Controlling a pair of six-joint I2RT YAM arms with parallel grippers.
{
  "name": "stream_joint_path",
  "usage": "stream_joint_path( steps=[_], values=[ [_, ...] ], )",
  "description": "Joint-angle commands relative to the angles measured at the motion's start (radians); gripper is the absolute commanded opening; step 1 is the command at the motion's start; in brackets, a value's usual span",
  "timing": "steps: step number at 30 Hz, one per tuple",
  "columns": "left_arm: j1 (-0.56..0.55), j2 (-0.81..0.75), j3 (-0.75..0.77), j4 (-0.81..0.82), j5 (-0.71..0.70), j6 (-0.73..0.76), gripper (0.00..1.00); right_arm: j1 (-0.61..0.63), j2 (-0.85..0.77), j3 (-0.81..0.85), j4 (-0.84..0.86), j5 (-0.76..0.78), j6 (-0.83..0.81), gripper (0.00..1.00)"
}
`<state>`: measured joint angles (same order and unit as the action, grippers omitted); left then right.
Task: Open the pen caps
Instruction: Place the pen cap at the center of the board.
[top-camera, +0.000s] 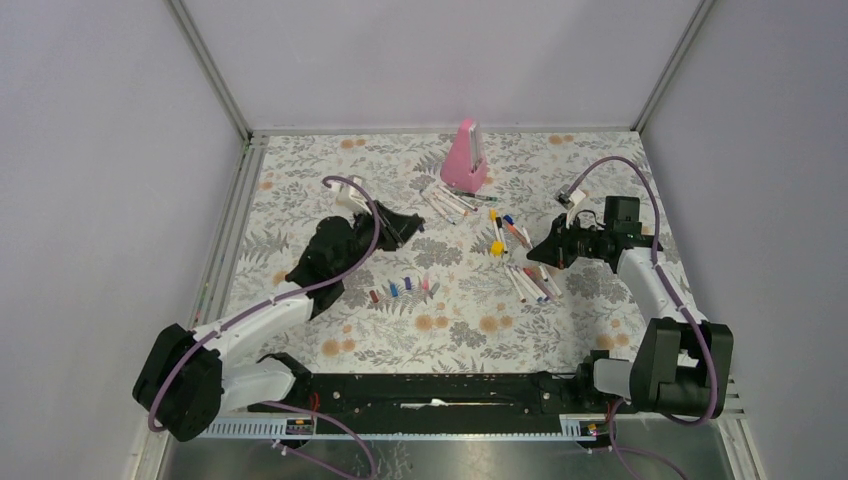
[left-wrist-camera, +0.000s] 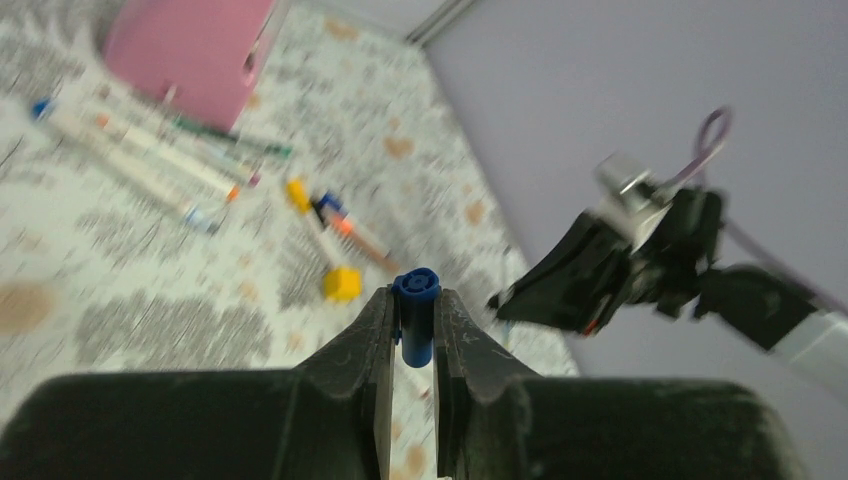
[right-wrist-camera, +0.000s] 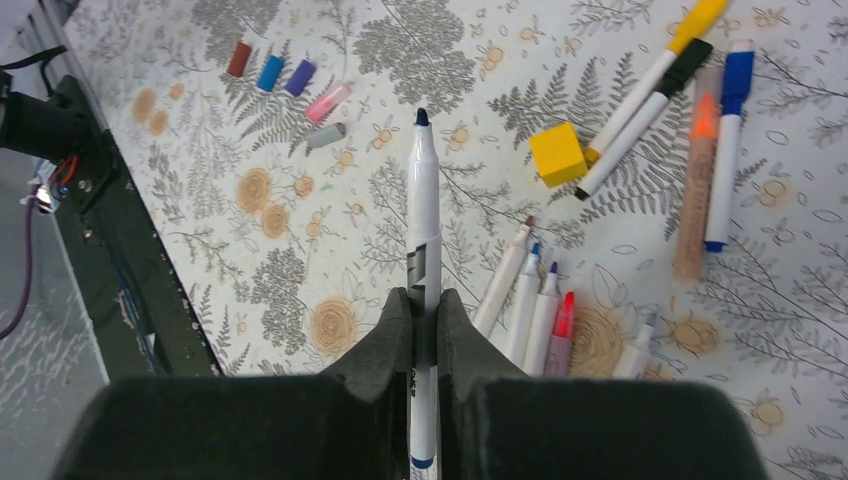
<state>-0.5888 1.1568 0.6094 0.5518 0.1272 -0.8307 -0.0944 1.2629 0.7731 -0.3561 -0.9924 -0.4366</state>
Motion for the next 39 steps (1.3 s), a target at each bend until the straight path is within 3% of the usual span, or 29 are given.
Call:
stream_joint_path(
  steps=[1, 8, 17, 26, 39],
  values=[
    [-0.069, -0.052, -0.030, -0.239, -0.003, 0.100, 0.00, -0.017, 0.009, 0.035, -0.021, 0.042, -0.039, 0.00],
    [-0.234, 0.023, -0.003, -0.354, -0.184, 0.165, 0.00, -0.033, 0.029, 0.033, -0.021, 0.063, -0.043, 0.00],
    [-0.367, 0.283, 0.175, -0.507, -0.330, 0.217, 0.00, -0.042, 0.056, 0.039, -0.039, 0.079, -0.061, 0.00],
    [-0.409, 0.501, 0.324, -0.576, -0.361, 0.271, 0.03, -0.045, 0.067, 0.044, -0.051, 0.083, -0.072, 0.00],
    [-0.438, 0.673, 0.496, -0.770, -0.450, 0.295, 0.10, -0.046, 0.080, 0.054, -0.071, 0.084, -0.085, 0.01]
  ],
)
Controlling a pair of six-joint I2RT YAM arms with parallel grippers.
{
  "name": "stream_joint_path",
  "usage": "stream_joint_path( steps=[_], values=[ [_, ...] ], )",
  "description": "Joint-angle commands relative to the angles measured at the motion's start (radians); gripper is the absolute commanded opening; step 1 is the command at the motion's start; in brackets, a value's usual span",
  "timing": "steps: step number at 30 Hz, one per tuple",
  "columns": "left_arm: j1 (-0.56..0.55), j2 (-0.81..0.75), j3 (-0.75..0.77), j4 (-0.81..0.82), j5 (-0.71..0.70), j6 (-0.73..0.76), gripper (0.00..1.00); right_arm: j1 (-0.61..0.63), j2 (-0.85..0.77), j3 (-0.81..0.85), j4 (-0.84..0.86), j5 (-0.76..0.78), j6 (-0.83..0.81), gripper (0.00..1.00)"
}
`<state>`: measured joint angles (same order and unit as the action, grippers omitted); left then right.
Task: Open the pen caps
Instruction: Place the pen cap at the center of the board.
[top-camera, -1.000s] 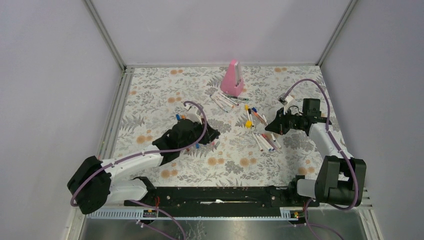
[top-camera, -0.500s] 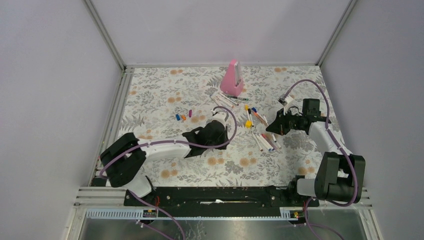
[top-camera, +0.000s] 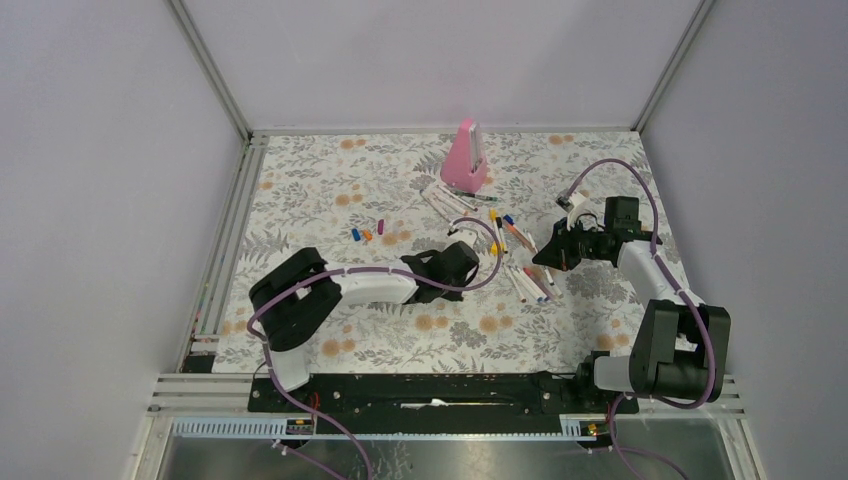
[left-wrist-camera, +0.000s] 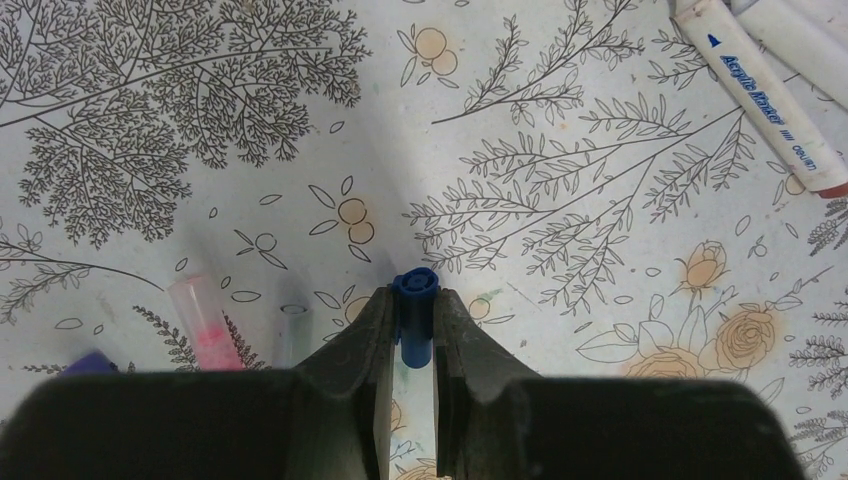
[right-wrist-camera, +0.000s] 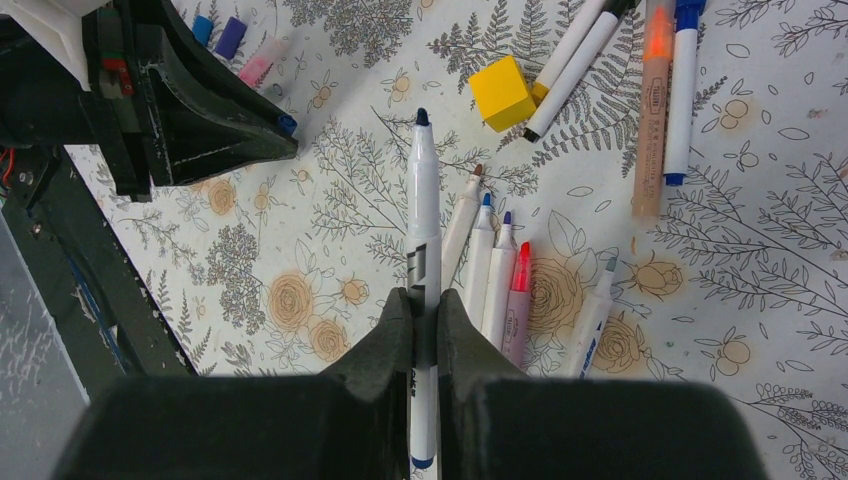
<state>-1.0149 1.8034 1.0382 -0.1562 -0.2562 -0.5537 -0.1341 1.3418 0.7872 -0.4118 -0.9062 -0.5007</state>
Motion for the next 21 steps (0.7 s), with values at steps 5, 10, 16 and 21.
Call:
stream_joint_path(
  steps=[5, 10, 16, 21],
  values=[
    [-0.019, 0.068, 0.118, -0.143, -0.126, 0.004, 0.18, -0.007, 0.003, 0.041, -0.016, -0.002, -0.022, 0.01],
    [-0.022, 0.091, 0.141, -0.192, -0.164, -0.010, 0.25, -0.009, 0.002, 0.041, -0.018, 0.001, -0.021, 0.01],
    [-0.027, 0.072, 0.144, -0.210, -0.177, -0.019, 0.36, -0.011, 0.004, 0.040, -0.017, 0.009, -0.025, 0.02],
    [-0.050, 0.005, 0.142, -0.202, -0.199, -0.029, 0.41, -0.012, 0.014, 0.040, -0.017, 0.046, -0.031, 0.04]
  ],
)
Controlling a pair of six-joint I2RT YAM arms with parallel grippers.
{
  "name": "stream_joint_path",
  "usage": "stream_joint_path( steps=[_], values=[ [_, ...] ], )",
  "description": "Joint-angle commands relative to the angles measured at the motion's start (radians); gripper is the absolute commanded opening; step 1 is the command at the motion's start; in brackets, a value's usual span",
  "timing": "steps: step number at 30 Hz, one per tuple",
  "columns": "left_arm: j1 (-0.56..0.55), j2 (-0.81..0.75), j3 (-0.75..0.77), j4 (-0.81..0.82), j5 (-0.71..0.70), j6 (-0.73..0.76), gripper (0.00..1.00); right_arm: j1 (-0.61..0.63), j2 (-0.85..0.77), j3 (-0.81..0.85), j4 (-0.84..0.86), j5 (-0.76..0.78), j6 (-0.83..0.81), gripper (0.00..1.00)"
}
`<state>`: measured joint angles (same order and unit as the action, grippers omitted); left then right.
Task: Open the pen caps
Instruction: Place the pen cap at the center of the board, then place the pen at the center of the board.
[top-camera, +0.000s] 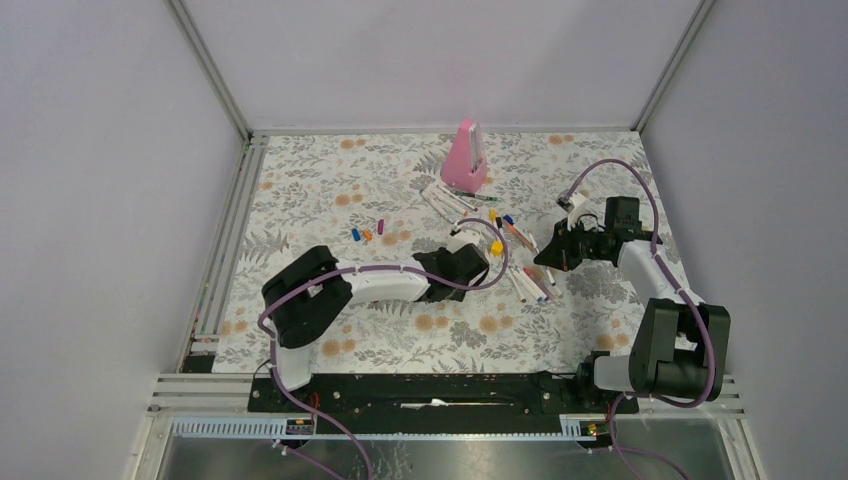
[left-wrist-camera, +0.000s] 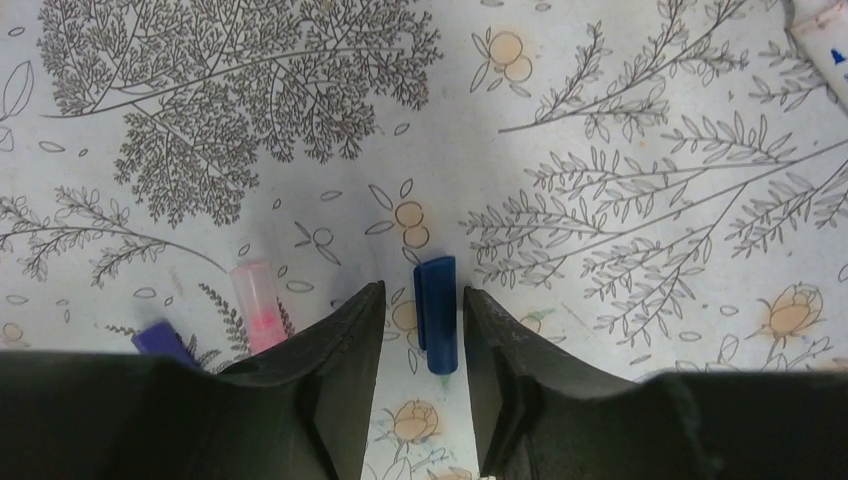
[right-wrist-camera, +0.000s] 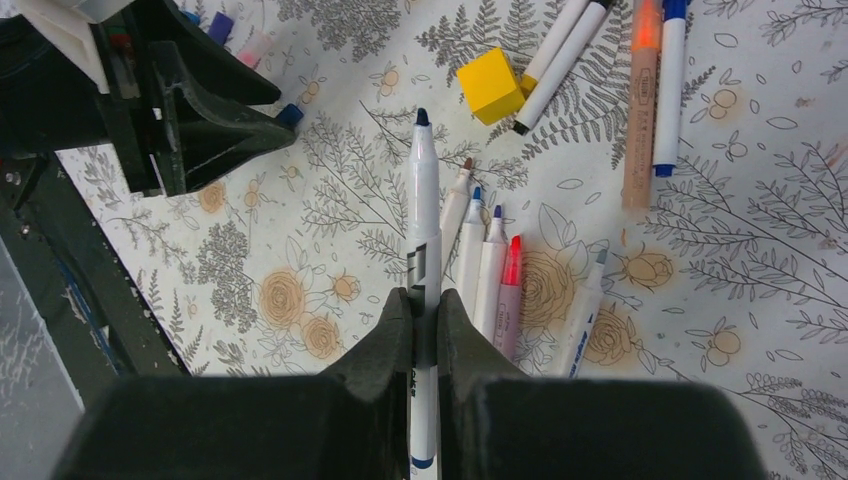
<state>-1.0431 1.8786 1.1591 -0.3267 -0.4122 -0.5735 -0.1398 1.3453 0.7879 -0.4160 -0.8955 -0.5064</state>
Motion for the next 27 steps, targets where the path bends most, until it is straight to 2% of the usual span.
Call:
stream_joint_path(
  steps=[1, 6, 15, 19, 22, 27],
  values=[
    [-0.026, -0.088, 0.017, -0.028, -0.048, -0.007, 0.41, -0.006, 0.015, 0.039, -0.013, 0.046, -0.027, 0.04],
    [-0.044, -0.206, -0.043, 0.024, -0.065, -0.004, 0.46, -0.007, 0.039, 0.044, -0.012, 0.132, -0.032, 0.05],
    [-0.051, -0.479, -0.270, 0.179, -0.133, -0.015, 0.69, -0.011, 0.121, 0.068, -0.018, 0.297, -0.045, 0.10],
    [-0.049, -0.587, -0.365, 0.219, -0.189, -0.024, 0.81, -0.014, 0.146, 0.076, -0.016, 0.363, -0.047, 0.13],
    [-0.049, -0.653, -0.435, 0.252, -0.240, -0.025, 0.97, -0.019, 0.173, 0.083, -0.016, 0.404, -0.046, 0.15],
    [-0.048, -0.734, -0.540, 0.284, -0.292, -0.017, 0.99, -0.028, 0.209, 0.091, -0.018, 0.441, -0.044, 0.17]
  ],
)
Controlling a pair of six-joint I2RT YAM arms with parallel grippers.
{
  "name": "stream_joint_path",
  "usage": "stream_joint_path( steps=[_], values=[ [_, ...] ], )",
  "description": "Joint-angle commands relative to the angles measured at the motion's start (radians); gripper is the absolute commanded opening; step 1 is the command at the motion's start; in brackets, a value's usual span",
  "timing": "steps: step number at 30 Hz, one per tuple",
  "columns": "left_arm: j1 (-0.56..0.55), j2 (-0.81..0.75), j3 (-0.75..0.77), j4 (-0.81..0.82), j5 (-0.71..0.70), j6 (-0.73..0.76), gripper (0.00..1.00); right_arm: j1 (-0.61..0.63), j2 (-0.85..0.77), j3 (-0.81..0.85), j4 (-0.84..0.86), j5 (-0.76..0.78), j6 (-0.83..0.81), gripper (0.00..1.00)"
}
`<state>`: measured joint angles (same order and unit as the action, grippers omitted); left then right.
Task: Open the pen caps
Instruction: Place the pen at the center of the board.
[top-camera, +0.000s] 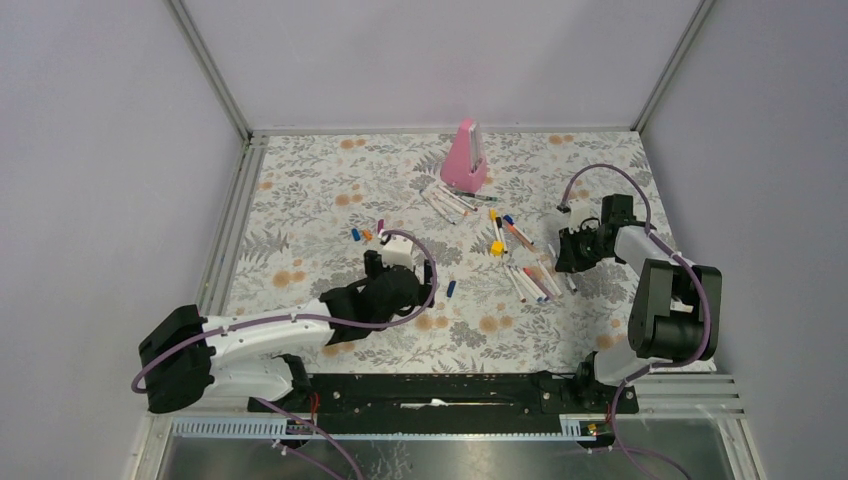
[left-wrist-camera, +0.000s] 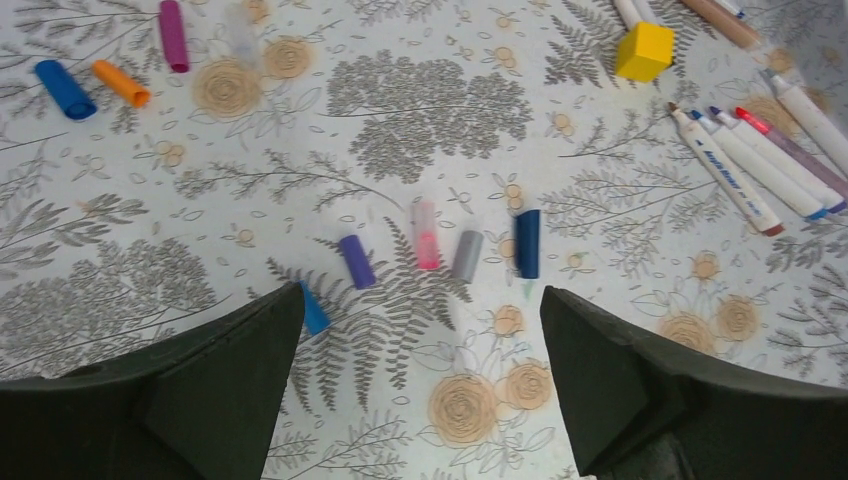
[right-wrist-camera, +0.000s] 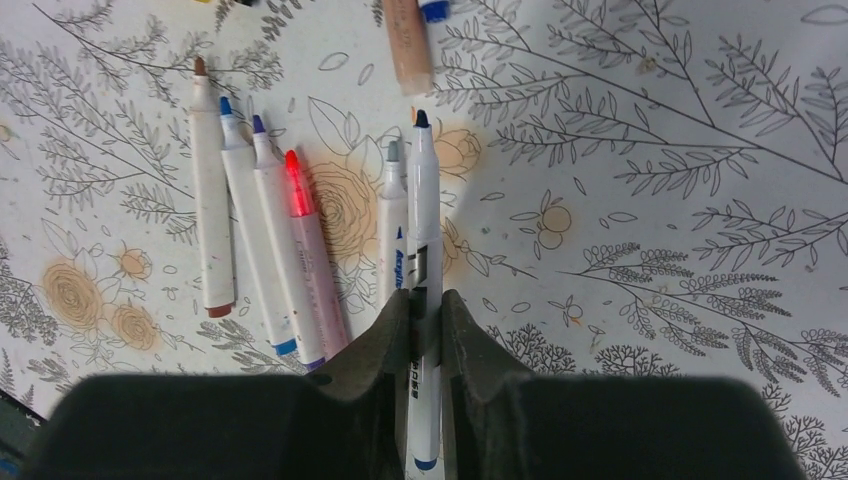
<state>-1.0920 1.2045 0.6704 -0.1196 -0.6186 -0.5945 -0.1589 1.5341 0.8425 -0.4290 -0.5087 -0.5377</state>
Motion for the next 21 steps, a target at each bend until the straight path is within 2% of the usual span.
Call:
stream_joint_path(
  steps=[1, 21],
  values=[
    [0.002, -0.070, -0.064, 0.074, -0.092, 0.003, 0.99, -0.010, 0.025, 0.036, -0.004, 0.058, -0.012, 0.18],
    [0.004, -0.092, -0.097, 0.037, -0.127, -0.015, 0.99, -0.014, 0.085, 0.067, -0.046, 0.064, -0.011, 0.39]
  ],
)
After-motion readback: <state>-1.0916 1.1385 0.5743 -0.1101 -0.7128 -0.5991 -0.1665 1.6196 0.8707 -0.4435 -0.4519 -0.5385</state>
